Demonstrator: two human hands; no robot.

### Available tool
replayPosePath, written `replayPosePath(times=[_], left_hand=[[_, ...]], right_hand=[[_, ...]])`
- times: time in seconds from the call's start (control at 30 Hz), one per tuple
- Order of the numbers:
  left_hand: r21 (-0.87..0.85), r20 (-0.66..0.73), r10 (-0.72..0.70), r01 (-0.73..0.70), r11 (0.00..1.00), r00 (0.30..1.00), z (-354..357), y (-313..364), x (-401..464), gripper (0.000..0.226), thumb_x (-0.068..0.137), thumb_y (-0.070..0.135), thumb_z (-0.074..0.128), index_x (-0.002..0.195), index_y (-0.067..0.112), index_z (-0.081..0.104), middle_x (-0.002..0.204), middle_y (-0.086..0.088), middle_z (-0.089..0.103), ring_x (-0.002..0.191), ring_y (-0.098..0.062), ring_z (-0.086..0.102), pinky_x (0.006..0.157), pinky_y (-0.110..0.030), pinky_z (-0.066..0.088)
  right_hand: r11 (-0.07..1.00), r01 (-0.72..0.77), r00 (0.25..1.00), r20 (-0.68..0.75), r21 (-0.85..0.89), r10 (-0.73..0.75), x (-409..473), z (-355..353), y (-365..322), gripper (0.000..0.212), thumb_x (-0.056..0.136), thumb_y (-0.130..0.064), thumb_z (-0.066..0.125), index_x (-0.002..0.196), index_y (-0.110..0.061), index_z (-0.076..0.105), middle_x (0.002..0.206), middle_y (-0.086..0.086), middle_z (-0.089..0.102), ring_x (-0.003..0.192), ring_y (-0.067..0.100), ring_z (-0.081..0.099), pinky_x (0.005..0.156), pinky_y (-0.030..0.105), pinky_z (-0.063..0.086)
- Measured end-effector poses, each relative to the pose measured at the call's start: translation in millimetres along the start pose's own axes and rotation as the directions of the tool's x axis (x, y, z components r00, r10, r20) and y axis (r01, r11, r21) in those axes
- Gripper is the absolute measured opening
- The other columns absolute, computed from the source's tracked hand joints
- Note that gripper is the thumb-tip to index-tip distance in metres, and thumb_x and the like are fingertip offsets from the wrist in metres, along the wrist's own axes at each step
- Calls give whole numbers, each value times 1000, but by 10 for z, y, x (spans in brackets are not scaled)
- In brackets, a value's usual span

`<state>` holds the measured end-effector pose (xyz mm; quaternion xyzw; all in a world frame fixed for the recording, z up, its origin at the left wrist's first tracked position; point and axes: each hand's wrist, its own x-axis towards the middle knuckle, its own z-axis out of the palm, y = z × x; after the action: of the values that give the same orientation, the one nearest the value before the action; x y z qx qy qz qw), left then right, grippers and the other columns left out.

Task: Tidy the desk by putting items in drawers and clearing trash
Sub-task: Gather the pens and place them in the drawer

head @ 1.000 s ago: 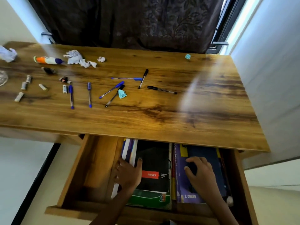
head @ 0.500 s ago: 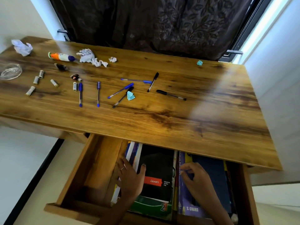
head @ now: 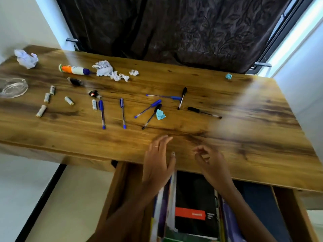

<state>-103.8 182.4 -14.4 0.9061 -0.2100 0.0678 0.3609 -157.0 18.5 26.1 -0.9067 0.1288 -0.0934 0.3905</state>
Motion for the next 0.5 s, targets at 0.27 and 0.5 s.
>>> replayPosePath(times=[0.27, 0.5], left_hand=[[30, 151, 177, -183, 983, 973, 124, -454, 612, 45, 95, 34, 40, 136, 18, 41, 138, 1, 46, 130, -13, 38, 109, -38, 36], [15, 148, 207, -212, 977, 967, 203, -422, 677, 46, 95, 36, 36, 137, 18, 40, 139, 1, 45, 132, -14, 37, 114, -40, 27]], right_hand=[[966, -166, 976, -173, -201, 132, 668, 523, -167, 20, 86, -8, 57, 103, -14, 64, 109, 6, 62, 102, 24, 57, 85, 32, 45], [847, -221, 968, -217, -483, 129, 1380, 277, 83, 40, 88, -18, 53, 125, -4, 52, 129, 19, 51, 118, 38, 45, 95, 46, 40]])
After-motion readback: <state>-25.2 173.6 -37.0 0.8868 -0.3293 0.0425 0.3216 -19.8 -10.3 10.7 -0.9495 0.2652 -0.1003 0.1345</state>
